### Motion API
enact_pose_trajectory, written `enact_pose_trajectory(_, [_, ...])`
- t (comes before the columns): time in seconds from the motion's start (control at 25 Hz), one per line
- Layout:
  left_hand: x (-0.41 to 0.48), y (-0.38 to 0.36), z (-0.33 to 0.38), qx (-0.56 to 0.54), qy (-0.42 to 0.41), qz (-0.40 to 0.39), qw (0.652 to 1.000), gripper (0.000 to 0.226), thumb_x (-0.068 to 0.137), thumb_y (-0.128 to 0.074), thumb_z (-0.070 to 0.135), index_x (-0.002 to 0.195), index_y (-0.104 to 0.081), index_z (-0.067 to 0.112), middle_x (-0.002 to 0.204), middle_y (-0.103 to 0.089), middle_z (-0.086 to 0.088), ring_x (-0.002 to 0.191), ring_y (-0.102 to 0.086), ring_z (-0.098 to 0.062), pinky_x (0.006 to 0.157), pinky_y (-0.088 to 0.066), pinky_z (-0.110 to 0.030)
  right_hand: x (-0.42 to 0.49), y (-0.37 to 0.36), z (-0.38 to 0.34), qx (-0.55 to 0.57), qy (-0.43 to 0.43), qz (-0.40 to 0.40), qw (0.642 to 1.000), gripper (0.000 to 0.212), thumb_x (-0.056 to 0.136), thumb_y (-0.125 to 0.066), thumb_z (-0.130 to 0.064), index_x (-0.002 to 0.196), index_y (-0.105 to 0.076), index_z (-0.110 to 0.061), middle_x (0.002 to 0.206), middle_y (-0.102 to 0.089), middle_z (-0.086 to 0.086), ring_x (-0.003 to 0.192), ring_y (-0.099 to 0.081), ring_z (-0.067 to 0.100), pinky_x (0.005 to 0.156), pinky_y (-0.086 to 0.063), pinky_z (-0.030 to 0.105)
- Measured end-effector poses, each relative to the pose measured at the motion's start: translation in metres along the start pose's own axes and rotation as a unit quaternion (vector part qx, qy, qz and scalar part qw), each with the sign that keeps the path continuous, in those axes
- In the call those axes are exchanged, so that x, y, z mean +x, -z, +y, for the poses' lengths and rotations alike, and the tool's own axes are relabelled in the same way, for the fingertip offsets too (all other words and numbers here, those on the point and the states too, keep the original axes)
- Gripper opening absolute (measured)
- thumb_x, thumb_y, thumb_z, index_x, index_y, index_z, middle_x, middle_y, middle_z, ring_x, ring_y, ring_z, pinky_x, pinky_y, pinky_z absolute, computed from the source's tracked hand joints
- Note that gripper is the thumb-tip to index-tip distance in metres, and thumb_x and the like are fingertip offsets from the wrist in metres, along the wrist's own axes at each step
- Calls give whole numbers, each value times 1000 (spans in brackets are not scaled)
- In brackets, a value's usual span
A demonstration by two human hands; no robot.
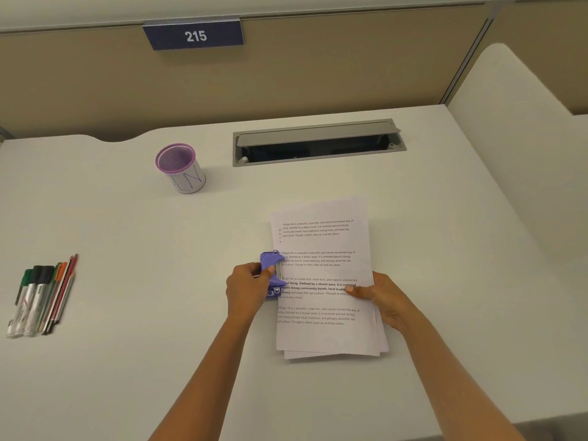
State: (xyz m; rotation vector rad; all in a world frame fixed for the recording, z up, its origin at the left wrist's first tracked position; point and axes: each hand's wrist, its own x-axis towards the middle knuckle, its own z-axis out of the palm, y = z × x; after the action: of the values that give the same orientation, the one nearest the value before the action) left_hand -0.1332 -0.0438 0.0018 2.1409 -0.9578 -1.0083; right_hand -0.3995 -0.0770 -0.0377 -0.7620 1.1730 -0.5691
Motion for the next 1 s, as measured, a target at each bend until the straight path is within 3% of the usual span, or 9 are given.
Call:
enact_pose_trajectory(0.28, [3, 1, -1, 8, 1, 0, 1000, 14, 88, -64, 32, 79, -65, 22, 76, -66, 3, 62, -57, -12, 55, -41, -20, 2, -1, 2, 3, 0, -3, 1000, 41, 74, -78, -4, 114, -70, -11, 110, -75, 6, 99, -73, 23, 77, -60, 32])
enact_pose_trajectory(0.48, [6, 3, -3, 2, 12, -5, 1000, 18, 88, -63, 32, 85, -71, 16, 78, -70, -2, 59, -54, -12, 54, -40, -23, 2, 2, 1, -25, -1, -13, 1000, 42, 72, -81, -8, 113, -70, -14, 111, -75, 5, 102, -72, 23, 90, -56, 40])
enact_pose_trajectory(0.76, [9, 2, -2, -16, 23, -11, 1000, 18, 88, -64, 32, 84, -72, 17, 76, -70, -1, 59, -54, -13, 56, -38, -24, 1, -4, -1, -59, 9, -3, 998, 63, 56, -89, -21, 115, -69, -12, 109, -76, 5, 102, -72, 24, 90, -56, 41])
enact_pose_trajectory(0.88, [10, 2, -3, -22, 24, -11, 999, 17, 88, -64, 32, 85, -72, 16, 79, -71, -2, 64, -57, -17, 61, -41, -26, 1, -7, -5, -65, 13, 6, 998, 61, 57, -89, -24, 114, -70, -14, 107, -76, 3, 99, -73, 22, 88, -57, 39])
enact_pose_trajectory(1.0, [11, 2, -3, -23, 23, -11, 999, 17, 88, -64, 32, 87, -72, 17, 80, -71, -1, 63, -57, -14, 60, -41, -25, 0, -11, -9, -66, 18, 21, 997, 47, 69, -85, -24, 114, -69, -18, 108, -76, 1, 98, -73, 19, 88, -57, 39])
